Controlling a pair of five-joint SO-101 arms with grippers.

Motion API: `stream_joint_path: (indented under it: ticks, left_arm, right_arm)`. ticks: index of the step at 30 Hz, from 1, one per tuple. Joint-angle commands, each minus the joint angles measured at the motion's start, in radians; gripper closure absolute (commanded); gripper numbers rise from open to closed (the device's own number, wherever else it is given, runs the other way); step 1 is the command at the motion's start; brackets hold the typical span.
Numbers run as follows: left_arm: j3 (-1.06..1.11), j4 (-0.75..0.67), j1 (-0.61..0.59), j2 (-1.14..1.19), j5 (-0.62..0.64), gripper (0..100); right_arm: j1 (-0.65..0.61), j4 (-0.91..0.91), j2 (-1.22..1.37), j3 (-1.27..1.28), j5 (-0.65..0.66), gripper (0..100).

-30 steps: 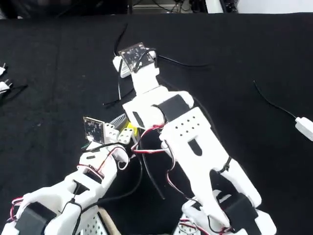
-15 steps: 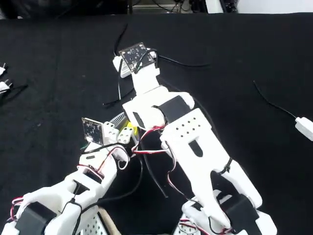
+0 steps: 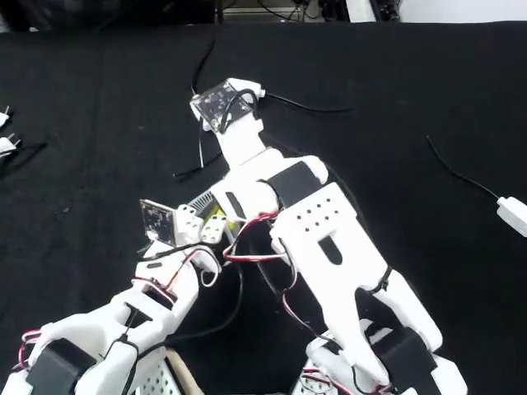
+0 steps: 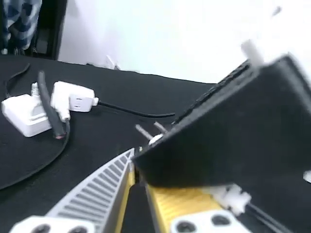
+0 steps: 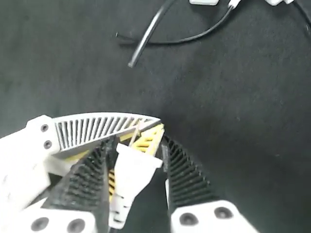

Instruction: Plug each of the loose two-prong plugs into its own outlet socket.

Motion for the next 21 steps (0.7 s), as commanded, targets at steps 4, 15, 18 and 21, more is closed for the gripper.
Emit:
stream_joint_path:
  ticks: [4,15,18,21]
  left_arm:
    - [0.016,-0.054,0.041,-0.021,0.003,97]
    - [0.016,-0.046,0.062,-0.011,0.006,97]
    - [0.016,-0.046,0.062,-0.011,0.006,97]
    - [0.016,-0.046,0.061,-0.011,0.003,97]
  right_arm:
    - [-0.014,0.075,-0.019,-0.022,0.029,98.6]
    - [-0.012,0.081,-0.019,-0.004,0.229,98.6]
    - [-0.012,0.081,-0.019,-0.002,0.241,98.6]
    - [-0.012,0.083,-0.019,-0.007,0.241,98.6]
